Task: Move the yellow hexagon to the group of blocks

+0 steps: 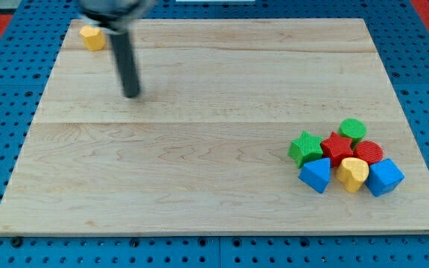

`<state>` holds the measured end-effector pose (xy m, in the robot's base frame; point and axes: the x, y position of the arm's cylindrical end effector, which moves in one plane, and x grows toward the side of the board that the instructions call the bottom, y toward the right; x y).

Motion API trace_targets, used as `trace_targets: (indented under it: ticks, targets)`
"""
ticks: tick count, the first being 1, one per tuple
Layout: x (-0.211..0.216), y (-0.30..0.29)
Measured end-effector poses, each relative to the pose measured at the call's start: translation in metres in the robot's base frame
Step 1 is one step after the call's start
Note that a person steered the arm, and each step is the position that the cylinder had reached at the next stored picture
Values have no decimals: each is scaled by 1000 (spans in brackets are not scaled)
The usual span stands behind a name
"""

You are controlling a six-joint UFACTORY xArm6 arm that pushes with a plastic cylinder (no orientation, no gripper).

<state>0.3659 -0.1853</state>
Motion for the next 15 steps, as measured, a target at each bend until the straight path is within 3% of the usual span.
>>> trace_targets:
  ticks: [1,2,3,4,5,6,7,8,9,11,12,14,15]
  targets:
    - [-51,-99]
    - [-70,-120]
    - [-112,-110]
    - [-120,-57]
    - [-93,32]
    - [-88,43]
    - [-102,-16]
    - [-136,-24]
    - [-143,36]
    - [-85,219]
    - [-85,226]
    - [-111,133]
    - [-64,98]
